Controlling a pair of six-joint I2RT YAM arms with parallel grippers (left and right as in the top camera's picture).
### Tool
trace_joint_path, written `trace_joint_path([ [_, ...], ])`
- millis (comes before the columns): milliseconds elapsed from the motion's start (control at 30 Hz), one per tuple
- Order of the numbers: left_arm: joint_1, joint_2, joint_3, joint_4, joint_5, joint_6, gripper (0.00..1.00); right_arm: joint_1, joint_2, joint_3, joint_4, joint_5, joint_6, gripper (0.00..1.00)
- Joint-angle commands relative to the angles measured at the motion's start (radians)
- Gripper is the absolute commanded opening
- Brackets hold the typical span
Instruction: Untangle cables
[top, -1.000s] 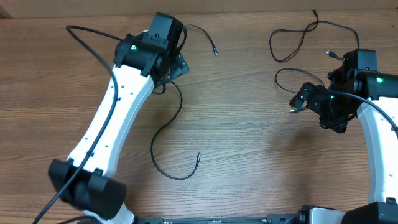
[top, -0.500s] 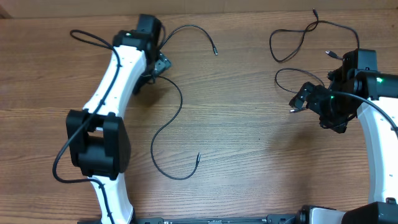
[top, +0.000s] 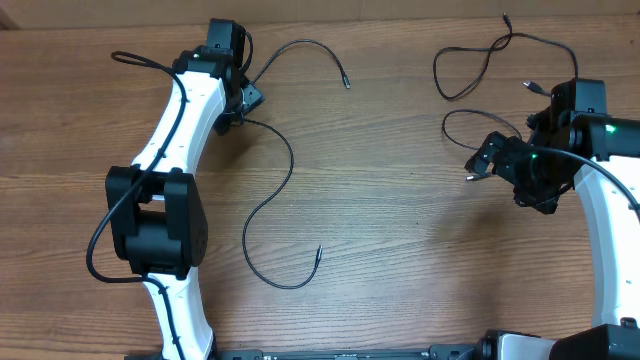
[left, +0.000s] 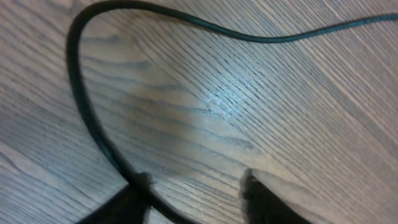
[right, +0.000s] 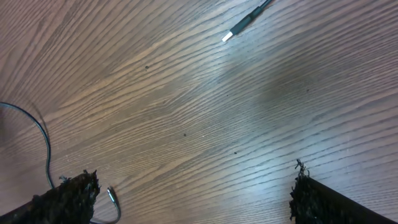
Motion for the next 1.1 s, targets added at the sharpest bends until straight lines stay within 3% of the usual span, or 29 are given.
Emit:
trace_joint_path([
  [0,-0.001,0.006,-0.003,-0.007,0.003,0.032,0.31,0.005,-0.02,-0.006,0.005,-0.004,-0.001,1.0],
  [133,-0.001,0.005,-0.003,-0.022,0.021,0.089,0.04,0.005,-0.02,-0.006,0.005,-0.004,-0.001,1.0],
  [367,-0.003,-0.021,0.001,-0.082,0.206,0.249,0.04,0.005,-0.02,-0.006,0.005,-0.004,-0.001,1.0],
  [567,-0.007,-0.152,0.006,-0.174,0.341,0.356,0.04,0.005,-0.02,-0.006,0.005,-0.004,-0.001,1.0],
  [1067,-0.19,-0.53,0.006,-0.412,0.226,0.405,0.04,0.005,-0.02,-0.006,0.005,-0.004,-0.001,1.0],
])
